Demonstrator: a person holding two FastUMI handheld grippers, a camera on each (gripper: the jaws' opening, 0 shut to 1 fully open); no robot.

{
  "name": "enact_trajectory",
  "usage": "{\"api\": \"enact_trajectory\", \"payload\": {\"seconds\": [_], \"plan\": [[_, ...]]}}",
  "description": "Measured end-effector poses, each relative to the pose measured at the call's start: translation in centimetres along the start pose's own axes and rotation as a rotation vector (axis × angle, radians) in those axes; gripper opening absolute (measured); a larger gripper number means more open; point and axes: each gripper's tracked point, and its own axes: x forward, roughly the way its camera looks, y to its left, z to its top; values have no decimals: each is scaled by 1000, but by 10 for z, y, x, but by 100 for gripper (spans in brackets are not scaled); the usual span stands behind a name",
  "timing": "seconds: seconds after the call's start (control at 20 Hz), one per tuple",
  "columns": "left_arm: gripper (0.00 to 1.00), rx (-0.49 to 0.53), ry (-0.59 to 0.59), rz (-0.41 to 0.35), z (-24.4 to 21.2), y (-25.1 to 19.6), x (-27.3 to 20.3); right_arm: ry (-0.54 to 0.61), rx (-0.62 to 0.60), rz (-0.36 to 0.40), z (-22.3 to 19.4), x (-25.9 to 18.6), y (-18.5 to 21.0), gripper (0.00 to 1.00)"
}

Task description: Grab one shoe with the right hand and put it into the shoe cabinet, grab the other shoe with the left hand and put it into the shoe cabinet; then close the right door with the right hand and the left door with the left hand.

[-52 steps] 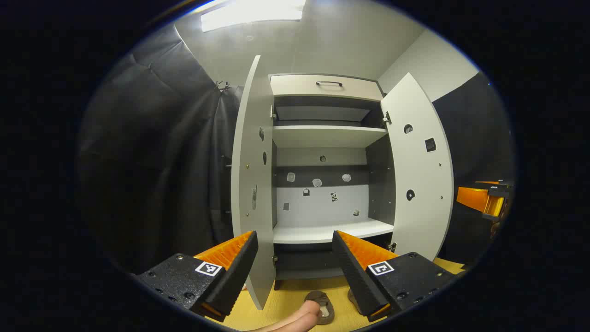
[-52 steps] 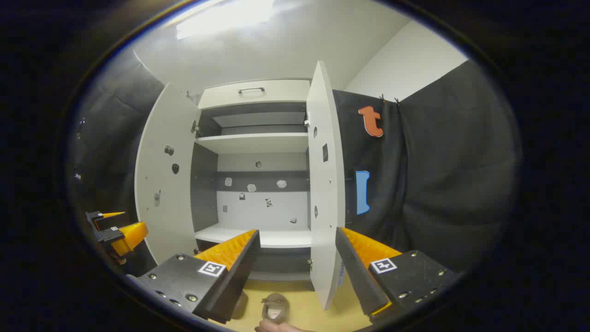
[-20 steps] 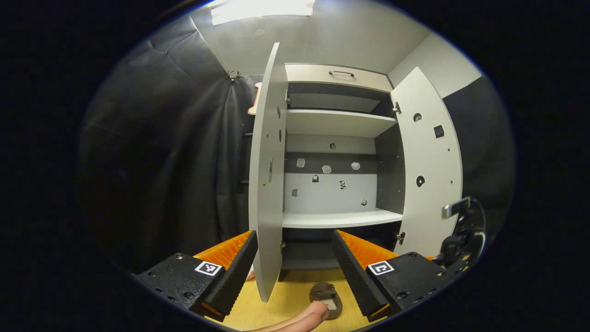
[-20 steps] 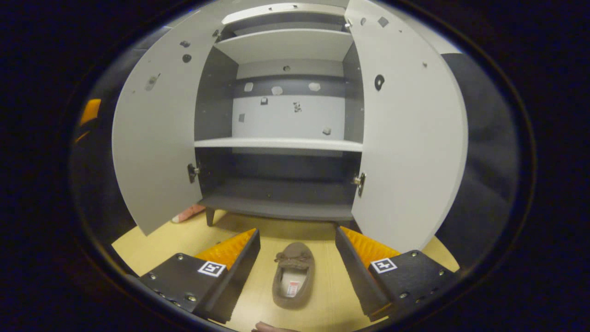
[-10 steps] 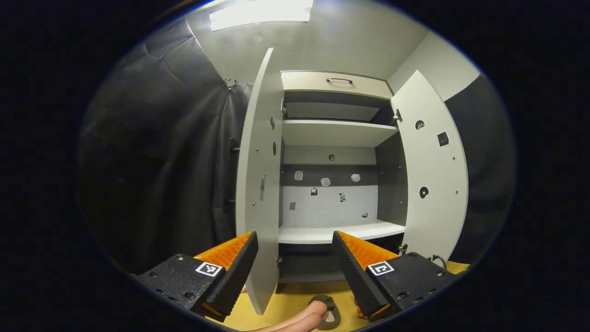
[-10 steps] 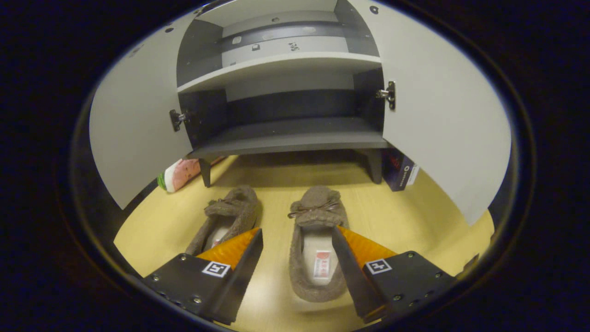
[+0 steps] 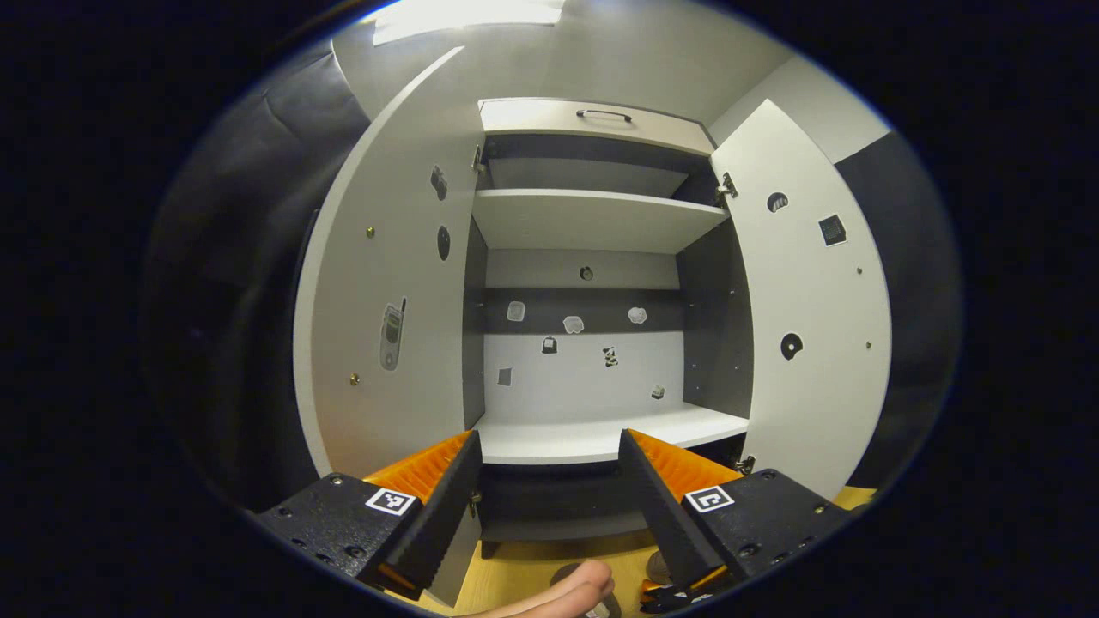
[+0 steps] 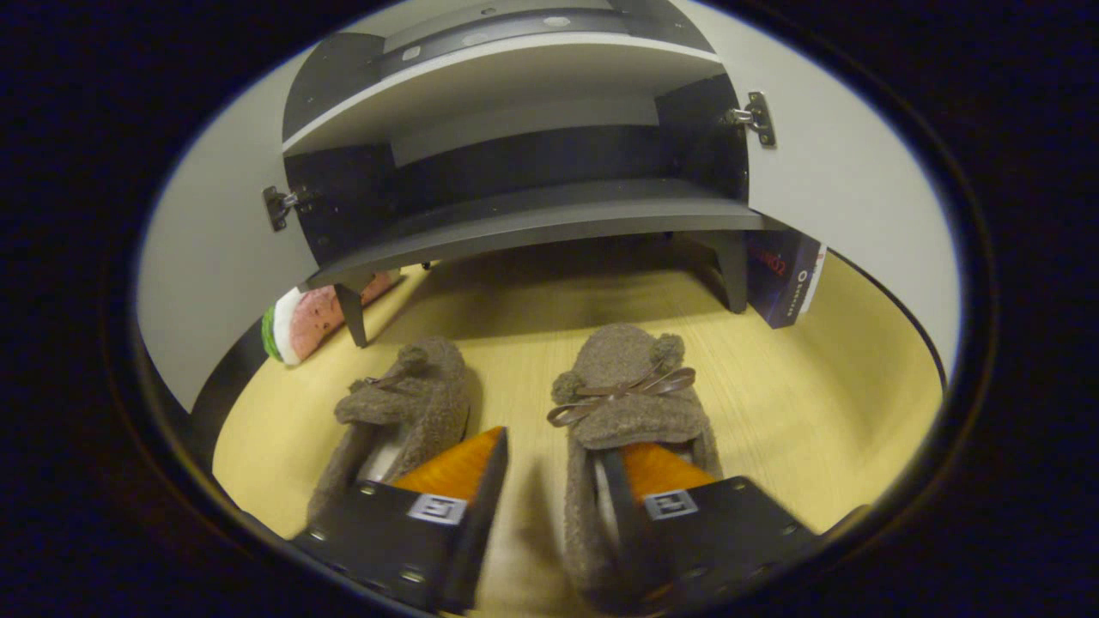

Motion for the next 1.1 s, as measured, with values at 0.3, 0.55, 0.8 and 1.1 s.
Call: {"api": "enact_trajectory", "payload": {"seconds": [0.3,0.55,0.8,1.1], "plan": [[99,-24,12,-37,-14,-14,20,-40,68,94,8,-2,3,1],[99,-35,25,-58,-27,-14,29,-138,76,117,42,-37,-5,1],[99,-46,51,-77,-43,-12,35,-253,38,77,92,-85,-20,0],[99,-35,18,-96,-35,-8,32,-376,-30,77,174,-156,-25,1]]}}
